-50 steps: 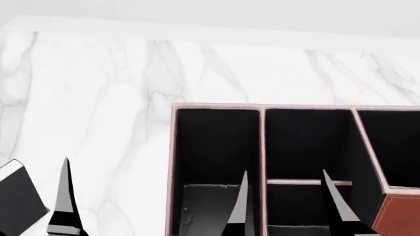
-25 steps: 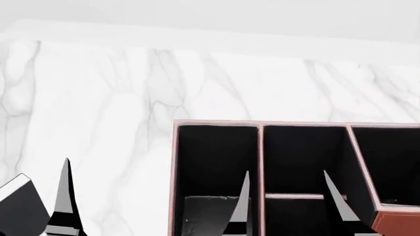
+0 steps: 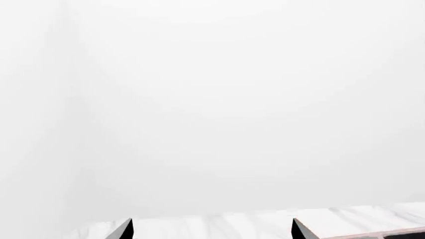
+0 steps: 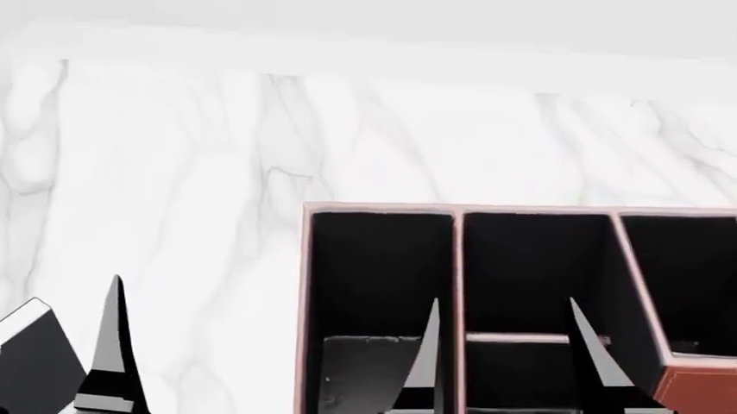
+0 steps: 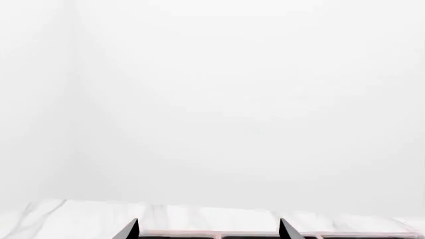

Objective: Pick up the book and place it in the left compartment of the caddy.

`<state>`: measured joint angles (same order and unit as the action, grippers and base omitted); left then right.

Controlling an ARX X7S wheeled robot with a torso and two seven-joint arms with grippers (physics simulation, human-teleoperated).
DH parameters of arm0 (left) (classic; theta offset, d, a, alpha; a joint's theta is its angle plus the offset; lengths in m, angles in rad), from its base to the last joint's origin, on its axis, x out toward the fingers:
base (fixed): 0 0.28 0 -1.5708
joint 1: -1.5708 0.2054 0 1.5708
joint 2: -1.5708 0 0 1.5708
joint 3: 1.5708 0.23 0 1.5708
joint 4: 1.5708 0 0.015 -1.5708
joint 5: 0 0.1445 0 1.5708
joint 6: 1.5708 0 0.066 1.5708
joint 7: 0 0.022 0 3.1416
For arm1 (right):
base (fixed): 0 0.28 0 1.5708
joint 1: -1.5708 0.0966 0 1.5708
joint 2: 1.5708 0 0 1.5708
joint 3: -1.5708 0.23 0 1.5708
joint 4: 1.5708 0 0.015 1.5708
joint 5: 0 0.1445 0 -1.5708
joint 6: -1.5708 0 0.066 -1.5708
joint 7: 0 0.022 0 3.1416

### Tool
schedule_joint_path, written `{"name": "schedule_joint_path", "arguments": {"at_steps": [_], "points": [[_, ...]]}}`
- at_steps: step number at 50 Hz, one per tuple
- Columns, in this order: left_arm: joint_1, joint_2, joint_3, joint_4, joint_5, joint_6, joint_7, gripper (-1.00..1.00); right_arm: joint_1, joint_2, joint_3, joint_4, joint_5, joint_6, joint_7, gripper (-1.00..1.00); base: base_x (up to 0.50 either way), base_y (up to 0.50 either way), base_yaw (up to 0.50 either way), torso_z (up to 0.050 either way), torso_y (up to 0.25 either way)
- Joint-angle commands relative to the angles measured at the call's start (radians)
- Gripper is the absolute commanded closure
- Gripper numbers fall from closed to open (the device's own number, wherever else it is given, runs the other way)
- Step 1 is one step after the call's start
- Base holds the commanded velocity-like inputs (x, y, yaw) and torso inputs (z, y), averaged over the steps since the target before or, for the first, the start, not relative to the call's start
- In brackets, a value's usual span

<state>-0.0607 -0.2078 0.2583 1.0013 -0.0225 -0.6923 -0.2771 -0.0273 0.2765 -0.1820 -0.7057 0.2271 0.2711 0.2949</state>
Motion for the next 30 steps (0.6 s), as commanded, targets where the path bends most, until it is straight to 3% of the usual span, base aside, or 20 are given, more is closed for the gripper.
{"name": "schedule_joint_path", "arguments": {"at_steps": [1,19,30], "points": [[-0.005,0.009,-0.02,0.011,-0.028,0.003,0.039,-1.0,0.002,-0.011,0.015,0.004,-0.019,-0.005,-0.013,-1.0,0.0,0.0,0.0,0.039,-0.197],[-0.007,-0.011,-0.009,0.013,-0.042,0.006,0.019,-1.0,0.002,0.002,0.01,0.002,-0.013,-0.015,0.001,-1.0,0.0,0.0,0.0,0.037,-0.21],[-0.01,-0.026,-0.007,0.016,-0.049,-0.006,0.008,-1.0,0.003,0.011,0.004,0.004,-0.017,-0.019,0.008,-1.0,0.0,0.0,0.0,0.0,0.0]]}}
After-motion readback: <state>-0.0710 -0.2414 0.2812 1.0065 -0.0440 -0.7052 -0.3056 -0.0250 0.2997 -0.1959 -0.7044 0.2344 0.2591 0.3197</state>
